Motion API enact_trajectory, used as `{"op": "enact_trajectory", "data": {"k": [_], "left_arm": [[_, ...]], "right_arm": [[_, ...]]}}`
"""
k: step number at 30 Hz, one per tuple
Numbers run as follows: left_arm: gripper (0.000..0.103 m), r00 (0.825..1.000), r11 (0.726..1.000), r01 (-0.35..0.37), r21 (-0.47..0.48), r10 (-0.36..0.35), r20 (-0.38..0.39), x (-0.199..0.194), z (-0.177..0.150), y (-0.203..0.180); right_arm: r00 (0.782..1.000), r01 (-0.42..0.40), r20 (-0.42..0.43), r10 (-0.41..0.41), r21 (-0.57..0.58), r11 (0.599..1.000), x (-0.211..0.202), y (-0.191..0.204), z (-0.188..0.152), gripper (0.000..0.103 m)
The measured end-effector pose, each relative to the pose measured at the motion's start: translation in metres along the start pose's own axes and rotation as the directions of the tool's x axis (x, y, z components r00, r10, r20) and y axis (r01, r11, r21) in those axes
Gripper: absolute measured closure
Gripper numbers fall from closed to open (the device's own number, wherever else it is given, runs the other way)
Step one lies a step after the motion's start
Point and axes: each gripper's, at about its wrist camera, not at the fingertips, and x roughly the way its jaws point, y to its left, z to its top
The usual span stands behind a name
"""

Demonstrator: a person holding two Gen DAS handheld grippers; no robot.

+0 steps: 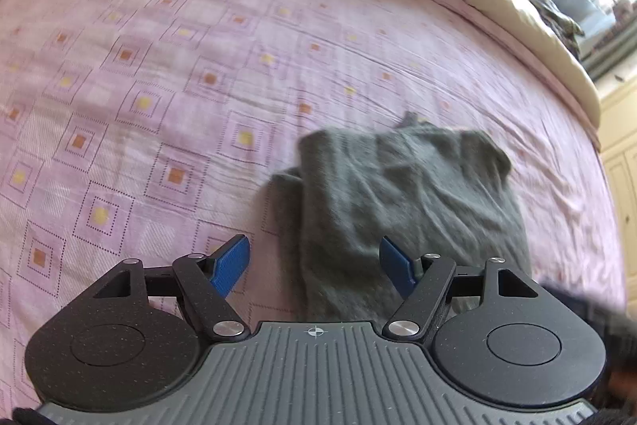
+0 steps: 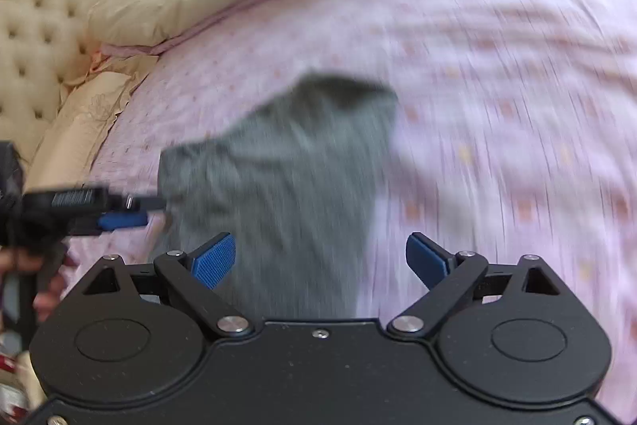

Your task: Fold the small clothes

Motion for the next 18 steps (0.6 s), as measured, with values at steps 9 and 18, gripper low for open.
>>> {"op": "enact_trajectory", "data": {"k": [9, 18], "left_arm": [[0.032, 0.993, 0.994, 0.089, -0.056, -0.093, -0.076, 0.037, 0.020, 0.009], [0.032, 0.976, 0.980, 0.199, -0.022, -0.200, -0.084, 0.060, 0.037, -0.004]], "right_arm": [[0.989, -0.118, -0.067, 0.132, 0.179, 0.977, 0.011, -0.013, -0.043, 0.008], [0.974, -0.215, -0.022, 0.227, 0.247, 0.945, 0.045, -0.006, -0.031, 0.000]]}}
